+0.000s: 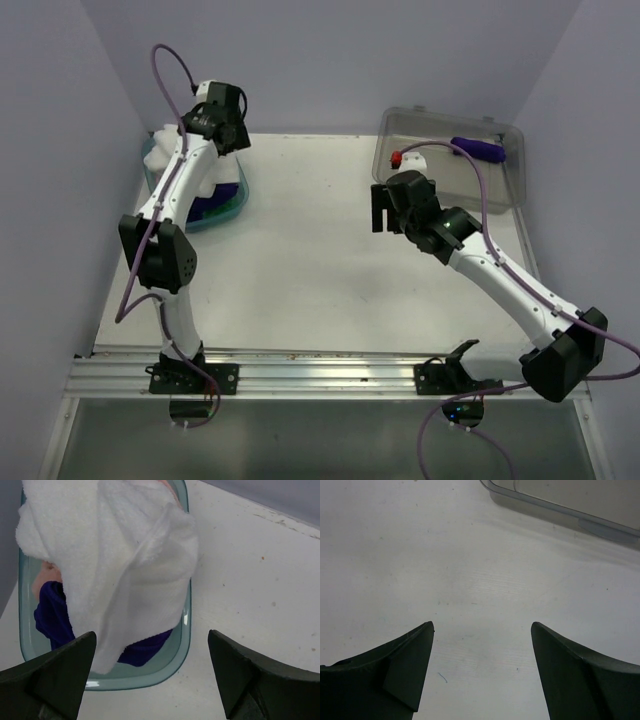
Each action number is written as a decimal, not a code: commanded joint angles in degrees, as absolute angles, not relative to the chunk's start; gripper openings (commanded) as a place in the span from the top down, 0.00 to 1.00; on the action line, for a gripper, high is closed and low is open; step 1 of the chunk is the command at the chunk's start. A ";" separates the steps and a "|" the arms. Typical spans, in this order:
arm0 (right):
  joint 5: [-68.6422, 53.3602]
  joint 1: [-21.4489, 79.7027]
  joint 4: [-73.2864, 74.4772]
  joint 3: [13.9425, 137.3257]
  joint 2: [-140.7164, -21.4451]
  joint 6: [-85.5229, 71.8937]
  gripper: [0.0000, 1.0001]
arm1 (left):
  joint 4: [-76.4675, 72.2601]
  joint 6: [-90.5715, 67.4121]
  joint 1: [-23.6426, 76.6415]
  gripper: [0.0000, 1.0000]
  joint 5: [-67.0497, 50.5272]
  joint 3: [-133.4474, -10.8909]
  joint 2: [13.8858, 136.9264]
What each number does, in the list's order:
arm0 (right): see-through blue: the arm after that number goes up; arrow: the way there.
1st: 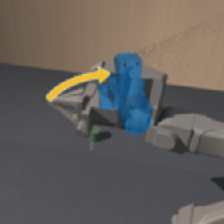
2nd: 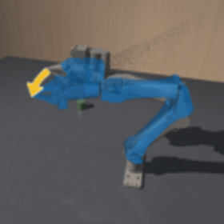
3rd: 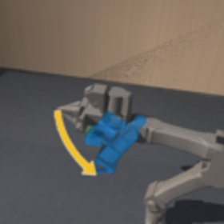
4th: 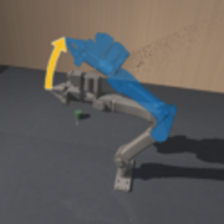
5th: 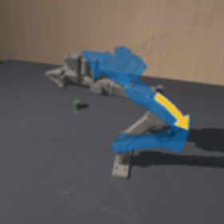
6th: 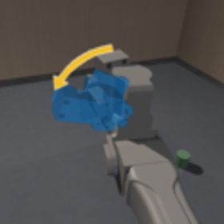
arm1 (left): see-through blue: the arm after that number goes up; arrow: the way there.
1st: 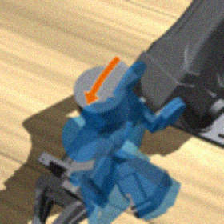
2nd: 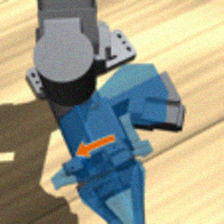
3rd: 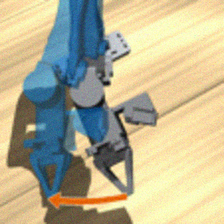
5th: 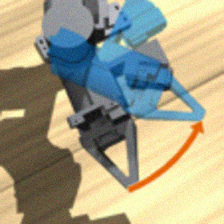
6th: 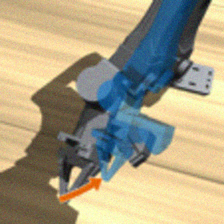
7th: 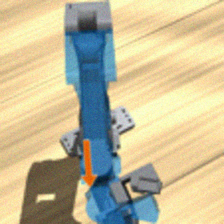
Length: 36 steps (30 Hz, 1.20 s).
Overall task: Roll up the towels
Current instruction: Grab a towel with the left arm, then move the towel to the center of the board
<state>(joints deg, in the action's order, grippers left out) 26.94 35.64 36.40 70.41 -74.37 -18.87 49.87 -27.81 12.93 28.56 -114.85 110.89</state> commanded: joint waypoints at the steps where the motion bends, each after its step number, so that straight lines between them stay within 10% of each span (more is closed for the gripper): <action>1: 24.08 35.95 36.21 68.82 -70.84 -20.83 0.17 | 53.00 -25.49 9.41 0.04 32.71 -120.14 115.21; 5: 23.91 35.95 37.09 67.41 -69.87 -21.71 0.17 | 52.30 -25.23 5.72 0.16 28.31 -122.69 120.48; 12: 24.52 35.95 38.32 67.50 -68.91 -22.32 0.18 | 54.05 -23.03 5.27 1.00 24.70 -131.73 120.77; 26: 26.72 35.95 38.23 68.12 -67.42 -24.61 0.18 | 37.36 -27.59 5.80 1.00 -22.12 -127.63 91.15; 36: 36.20 36.04 39.81 63.81 -58.46 -25.75 0.16 | 24.63 -32.95 26.87 1.00 -23.91 -90.88 81.66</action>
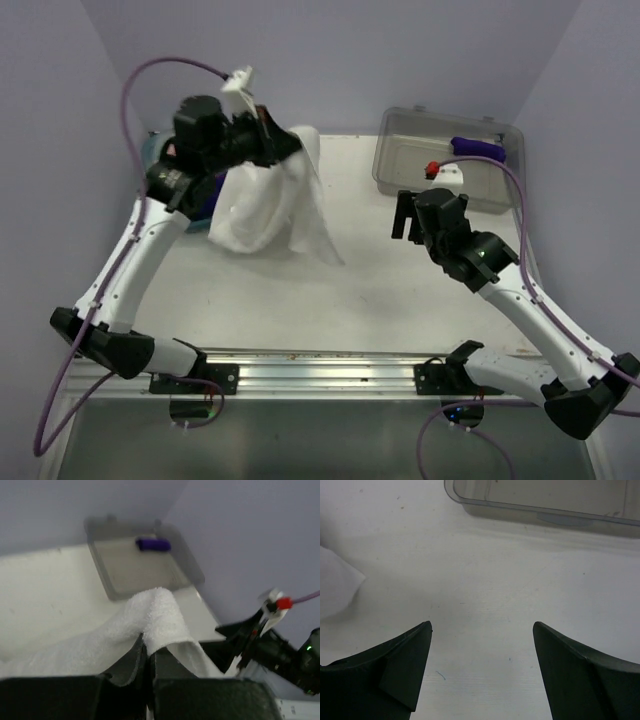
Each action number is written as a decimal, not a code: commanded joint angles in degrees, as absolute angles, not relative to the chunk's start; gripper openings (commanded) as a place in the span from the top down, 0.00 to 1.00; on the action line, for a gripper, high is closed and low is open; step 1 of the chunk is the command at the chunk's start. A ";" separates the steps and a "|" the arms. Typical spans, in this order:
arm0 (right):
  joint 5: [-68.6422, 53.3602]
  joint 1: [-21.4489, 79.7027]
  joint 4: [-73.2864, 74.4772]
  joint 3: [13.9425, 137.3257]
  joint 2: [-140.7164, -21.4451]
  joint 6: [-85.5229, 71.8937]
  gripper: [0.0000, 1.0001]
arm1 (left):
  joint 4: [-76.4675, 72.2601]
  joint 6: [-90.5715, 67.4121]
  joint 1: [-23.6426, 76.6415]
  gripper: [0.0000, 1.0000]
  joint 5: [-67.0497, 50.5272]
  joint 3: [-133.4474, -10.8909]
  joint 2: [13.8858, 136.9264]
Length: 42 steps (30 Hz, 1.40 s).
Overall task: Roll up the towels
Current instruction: Move the towel to the center of the board
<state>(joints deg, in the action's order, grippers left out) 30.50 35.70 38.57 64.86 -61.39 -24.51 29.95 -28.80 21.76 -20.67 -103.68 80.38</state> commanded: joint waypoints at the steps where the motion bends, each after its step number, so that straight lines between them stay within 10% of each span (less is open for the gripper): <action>1: 36.99 35.95 39.99 62.85 -56.71 -25.75 0.14 | 20.35 -35.48 30.64 1.00 -22.69 -86.70 80.78; 3: 38.58 36.03 40.69 61.71 -55.20 -25.93 0.13 | 15.15 -38.83 33.65 1.00 -22.85 -76.53 80.86; 6: 37.54 35.86 41.57 59.77 -53.70 -26.63 0.12 | 14.49 -39.46 37.52 0.41 -23.55 -71.90 83.40; 11: 29.37 35.86 41.75 57.39 -57.64 -28.21 0.11 | 27.66 -32.88 37.44 0.16 -10.66 -76.81 81.66; 19: 14.87 35.95 35.87 54.85 -65.47 -29.00 0.15 | 33.85 -29.63 16.38 0.28 -9.49 -70.14 78.74; 42: 10.90 37.35 32.88 49.40 -70.05 -31.02 0.15 | 28.56 -29.36 -0.09 0.31 -4.84 -76.20 101.78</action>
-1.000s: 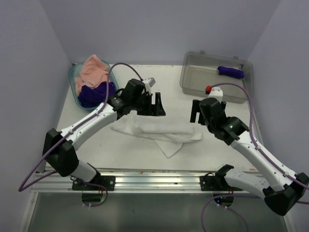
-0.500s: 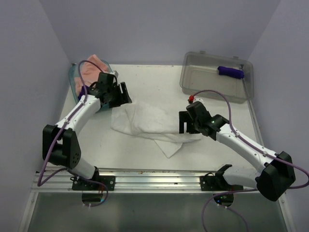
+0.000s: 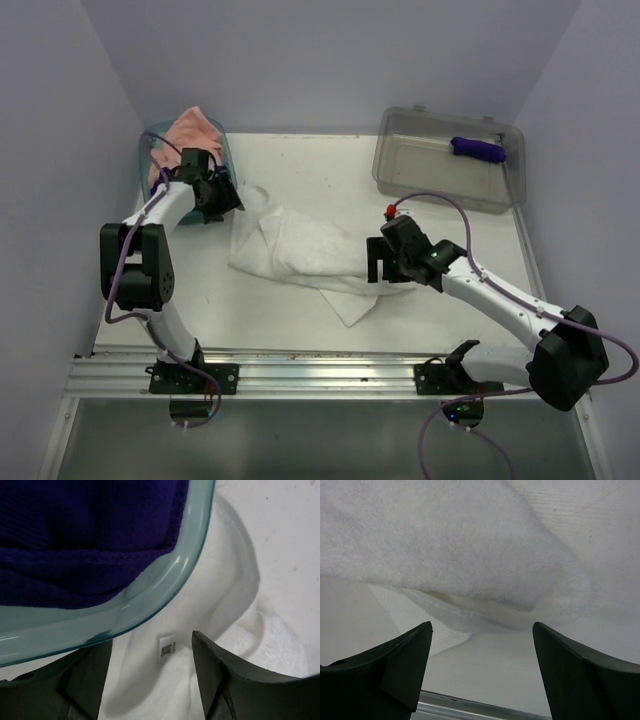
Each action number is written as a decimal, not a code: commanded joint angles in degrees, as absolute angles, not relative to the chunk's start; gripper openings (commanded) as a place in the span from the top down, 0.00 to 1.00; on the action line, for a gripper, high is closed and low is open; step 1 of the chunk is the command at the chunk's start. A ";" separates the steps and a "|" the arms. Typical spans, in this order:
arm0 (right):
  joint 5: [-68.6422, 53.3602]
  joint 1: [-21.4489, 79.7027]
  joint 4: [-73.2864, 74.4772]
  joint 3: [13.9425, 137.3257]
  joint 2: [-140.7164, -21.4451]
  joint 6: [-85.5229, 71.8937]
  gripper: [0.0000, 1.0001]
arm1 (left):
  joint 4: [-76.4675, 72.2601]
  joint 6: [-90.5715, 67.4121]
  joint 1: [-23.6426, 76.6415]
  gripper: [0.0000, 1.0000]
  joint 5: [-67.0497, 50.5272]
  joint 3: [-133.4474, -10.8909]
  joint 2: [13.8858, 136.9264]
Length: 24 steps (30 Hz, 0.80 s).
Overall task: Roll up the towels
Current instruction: Move the towel to the center of the board, then flatten the towel
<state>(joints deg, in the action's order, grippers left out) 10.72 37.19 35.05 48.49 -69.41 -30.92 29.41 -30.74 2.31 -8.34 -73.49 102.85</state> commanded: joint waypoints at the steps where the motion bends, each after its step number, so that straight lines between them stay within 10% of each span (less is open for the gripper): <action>1: 10.72 37.44 32.70 49.31 -70.57 -31.03 0.15 | 28.65 -29.27 -2.44 0.31 -3.44 -76.20 101.26; 11: 9.06 37.44 34.89 47.64 -69.70 -33.13 0.14 | 30.23 -28.74 -3.08 0.31 -5.36 -74.72 96.16; 24: 13.79 37.18 37.26 44.12 -66.71 -37.88 0.09 | 32.44 -34.89 21.17 0.20 -9.75 -61.00 80.16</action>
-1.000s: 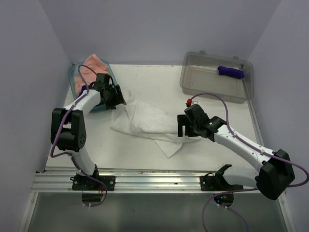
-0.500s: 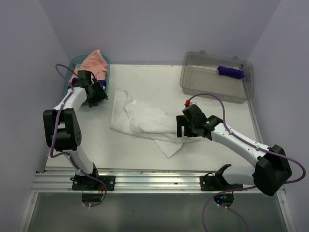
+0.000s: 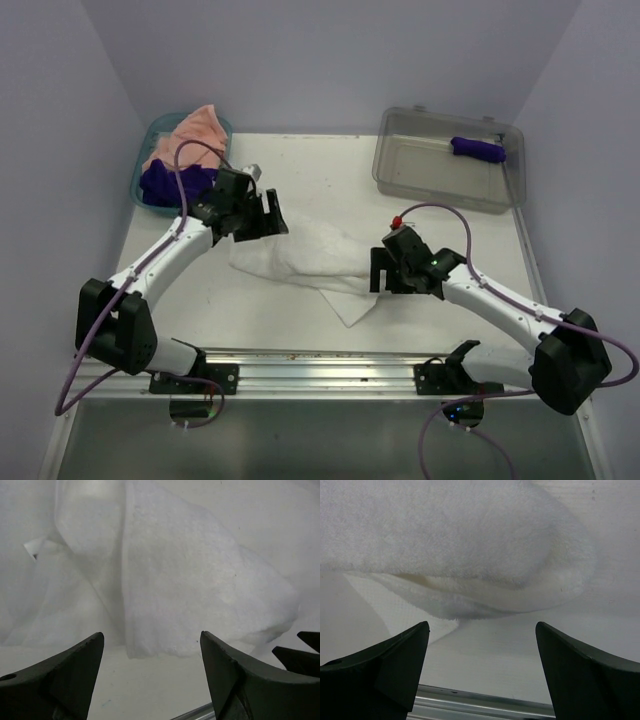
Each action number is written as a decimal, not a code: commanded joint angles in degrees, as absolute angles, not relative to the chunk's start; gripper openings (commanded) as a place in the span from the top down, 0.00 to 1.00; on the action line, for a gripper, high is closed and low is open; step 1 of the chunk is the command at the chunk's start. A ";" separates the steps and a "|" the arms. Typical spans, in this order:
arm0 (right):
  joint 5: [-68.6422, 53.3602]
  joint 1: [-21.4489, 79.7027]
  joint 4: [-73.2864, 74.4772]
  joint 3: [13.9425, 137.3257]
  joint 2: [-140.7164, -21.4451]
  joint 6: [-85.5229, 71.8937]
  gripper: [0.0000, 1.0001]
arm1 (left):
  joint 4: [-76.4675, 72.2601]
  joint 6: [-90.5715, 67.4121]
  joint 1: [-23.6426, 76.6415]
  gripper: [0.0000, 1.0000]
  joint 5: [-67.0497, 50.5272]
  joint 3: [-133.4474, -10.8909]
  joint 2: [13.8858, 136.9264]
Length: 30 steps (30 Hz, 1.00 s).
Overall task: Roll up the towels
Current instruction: Flatten the towel
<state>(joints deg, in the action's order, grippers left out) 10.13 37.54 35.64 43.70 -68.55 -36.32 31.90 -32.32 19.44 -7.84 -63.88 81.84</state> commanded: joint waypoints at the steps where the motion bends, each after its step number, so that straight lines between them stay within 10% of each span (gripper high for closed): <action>1: 13.71 35.26 37.53 44.12 -66.27 -37.18 0.08 | 32.17 -34.98 23.18 0.18 -10.80 -60.21 79.72; 11: -1.39 20.83 31.83 40.17 -68.89 -35.15 0.10 | 24.17 -36.65 26.81 0.31 -16.08 -52.39 85.69; 15: -6.67 20.83 21.72 36.74 -71.62 -37.97 0.21 | 23.64 -36.65 26.89 0.72 -14.51 -54.49 86.49; 17: -6.86 20.83 20.22 37.52 -73.03 -38.85 0.46 | 24.87 -36.21 26.81 1.00 -13.71 -57.90 86.48; 21: -0.89 20.83 24.59 45.41 -72.70 -37.54 1.00 | 28.11 -34.81 26.72 1.00 -11.70 -64.76 86.13; 30: 11.85 20.22 33.03 71.26 -71.28 -30.41 1.00 | 34.62 -31.47 21.55 1.00 -12.30 -88.66 83.59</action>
<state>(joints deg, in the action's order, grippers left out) 5.13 20.67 30.44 63.70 -73.73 -34.00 32.10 -34.17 24.45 -12.08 -81.34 87.05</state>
